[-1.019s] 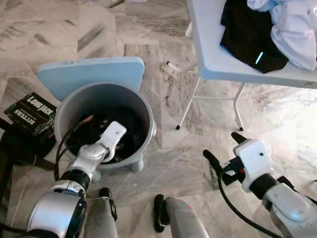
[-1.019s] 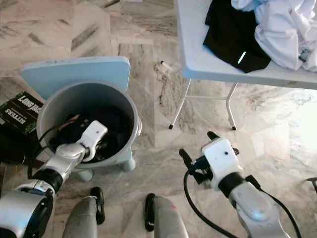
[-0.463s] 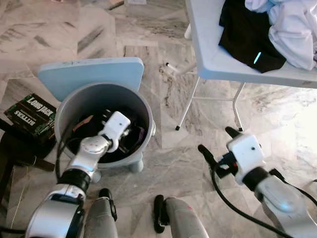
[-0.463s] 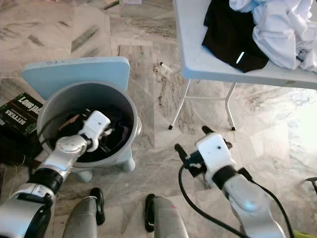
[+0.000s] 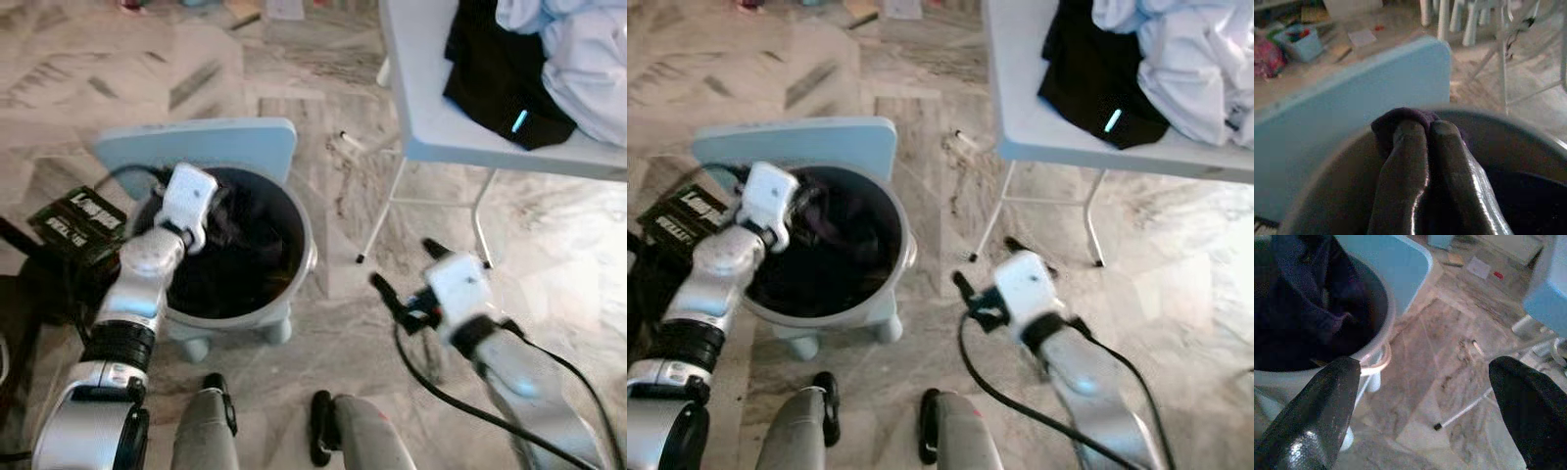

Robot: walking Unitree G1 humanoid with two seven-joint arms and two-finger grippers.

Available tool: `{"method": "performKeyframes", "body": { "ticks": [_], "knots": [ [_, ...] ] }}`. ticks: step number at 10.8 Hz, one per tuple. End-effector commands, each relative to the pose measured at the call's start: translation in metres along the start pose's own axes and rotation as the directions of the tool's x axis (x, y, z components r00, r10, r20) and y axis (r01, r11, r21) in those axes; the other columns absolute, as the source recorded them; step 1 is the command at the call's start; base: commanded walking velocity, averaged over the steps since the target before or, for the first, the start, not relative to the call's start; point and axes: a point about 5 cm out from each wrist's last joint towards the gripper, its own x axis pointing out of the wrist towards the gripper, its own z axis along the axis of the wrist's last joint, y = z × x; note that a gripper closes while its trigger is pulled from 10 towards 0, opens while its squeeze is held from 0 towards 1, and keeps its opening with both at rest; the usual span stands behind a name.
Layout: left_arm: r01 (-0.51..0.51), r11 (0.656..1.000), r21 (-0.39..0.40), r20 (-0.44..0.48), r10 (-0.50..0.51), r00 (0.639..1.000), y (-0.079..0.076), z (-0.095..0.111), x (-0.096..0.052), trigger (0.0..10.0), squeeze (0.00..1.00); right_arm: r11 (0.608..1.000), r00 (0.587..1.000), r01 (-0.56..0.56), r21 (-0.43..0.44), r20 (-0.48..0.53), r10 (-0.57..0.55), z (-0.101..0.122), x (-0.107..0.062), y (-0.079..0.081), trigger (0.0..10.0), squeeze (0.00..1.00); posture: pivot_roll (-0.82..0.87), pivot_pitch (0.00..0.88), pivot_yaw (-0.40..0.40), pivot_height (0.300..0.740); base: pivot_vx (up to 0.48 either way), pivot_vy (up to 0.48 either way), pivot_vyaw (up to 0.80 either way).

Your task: Hang hanger

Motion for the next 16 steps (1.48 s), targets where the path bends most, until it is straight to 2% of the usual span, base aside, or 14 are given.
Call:
{"method": "performKeyframes", "body": {
  "ticks": [1, 2, 3, 4, 5, 8, 9, 10, 11, 12, 13, 14, 15, 16],
  "knots": [
    [0.030, 1.000, -0.002, 0.004, -0.030, 1.000, -0.001, 0.004, -0.006, 0.0, 0.00, 1.000, 1.000, 0.009, -0.005, -0.009, -0.009, -0.004, 0.001, 0.000, 10.0, 0.00, -0.12, 0.186, -0.096, 0.740, 0.000, 0.000, 0.00],
    [0.046, 0.998, -0.031, 0.035, -0.045, 0.998, -0.003, 0.015, -0.015, 0.0, 0.00, 1.000, 1.000, 0.017, -0.001, 0.000, -0.017, -0.006, 0.006, -0.001, 10.0, 0.00, -0.09, 0.182, -0.087, 0.740, 0.000, 0.000, 0.00],
    [0.083, 0.995, -0.053, 0.030, -0.081, 0.996, -0.008, 0.017, -0.022, 0.0, 0.00, 1.000, 1.000, 0.018, 0.000, 0.007, -0.018, -0.006, 0.010, 0.000, 10.0, 0.00, -0.08, 0.177, -0.081, 0.740, 0.000, 0.000, 0.00],
    [0.203, 0.971, -0.125, -0.022, -0.207, 0.978, -0.022, 0.014, -0.036, 0.0, 0.00, 1.000, 1.000, 0.018, 0.003, 0.022, -0.018, -0.007, 0.016, 0.002, 10.0, 0.00, -0.06, 0.172, -0.076, 0.740, 0.000, 0.000, 0.00],
    [0.316, 0.932, -0.178, -0.081, -0.334, 0.939, -0.031, 0.008, -0.051, 0.0, 0.00, 1.000, 0.999, 0.011, 0.002, 0.030, -0.011, -0.008, 0.019, 0.004, 10.0, 0.00, -0.04, 0.169, -0.073, 0.740, 0.000, 0.000, 0.00],
    [0.410, 0.894, -0.180, -0.306, -0.447, 0.841, -0.052, -0.023, -0.086, 0.0, 0.00, 1.000, 0.999, -0.005, -0.013, 0.044, 0.005, -0.010, 0.023, 0.007, 10.0, 0.00, -0.03, 0.169, -0.071, 0.740, 0.000, 0.000, 0.00],
    [0.418, 0.896, -0.148, -0.419, -0.440, 0.794, -0.067, -0.046, -0.103, 0.0, 0.00, 1.000, 0.999, -0.006, -0.017, 0.046, 0.007, -0.012, 0.024, 0.007, 10.0, 0.00, -0.03, 0.169, -0.074, 0.740, 0.000, 0.000, 0.00],
    [0.366, 0.917, -0.162, -0.455, -0.398, 0.797, -0.077, -0.060, -0.108, 0.0, 0.00, 1.000, 0.999, -0.008, -0.019, 0.049, 0.009, -0.011, 0.026, 0.007, 10.0, 0.00, -0.03, 0.170, -0.079, 0.740, 0.000, 0.000, 0.00],
    [0.225, 0.951, -0.211, -0.481, -0.302, 0.823, -0.086, -0.069, -0.109, 0.0, 0.00, 0.999, 0.998, -0.017, -0.033, 0.055, 0.019, -0.011, 0.026, 0.007, 10.0, 0.00, -0.03, 0.167, -0.082, 0.740, 0.000, 0.000, 0.00],
    [0.156, 0.961, -0.229, -0.503, -0.254, 0.826, -0.089, -0.073, -0.111, 0.0, 0.00, 0.999, 0.998, -0.016, -0.039, 0.055, 0.018, -0.011, 0.025, 0.006, 10.0, 0.00, -0.04, 0.167, -0.083, 0.740, 0.000, 0.000, 0.00],
    [0.148, 0.961, -0.236, -0.536, -0.255, 0.805, -0.093, -0.081, -0.115, 5.1, 0.00, 0.999, 0.998, -0.013, -0.041, 0.054, 0.015, -0.012, 0.025, 0.004, 10.0, 0.00, -0.04, 0.165, -0.083, 0.740, 0.000, 0.000, 0.00],
    [0.163, 0.970, -0.180, -0.550, -0.237, 0.801, -0.091, -0.085, -0.116, 10.0, 0.15, 0.999, 0.998, -0.010, -0.044, 0.056, 0.013, -0.012, 0.025, 0.003, 10.0, 0.00, -0.04, 0.167, -0.085, 0.740, 0.000, 0.000, 0.00],
    [0.149, 0.976, -0.161, -0.545, -0.214, 0.810, -0.088, -0.082, -0.113, 10.0, 1.00, 0.999, 0.998, -0.012, -0.049, 0.059, 0.015, -0.011, 0.026, 0.004, 10.0, 0.00, -0.04, 0.169, -0.087, 0.740, 0.000, 0.000, 0.00],
    [0.140, 0.982, -0.124, -0.528, -0.184, 0.829, -0.086, -0.079, -0.109, 10.0, 1.00, 0.998, 0.998, -0.020, -0.058, 0.063, 0.024, -0.010, 0.026, 0.005, 10.0, 0.00, -0.05, 0.168, -0.090, 0.740, 0.000, 0.000, 0.00]
  ]
}}
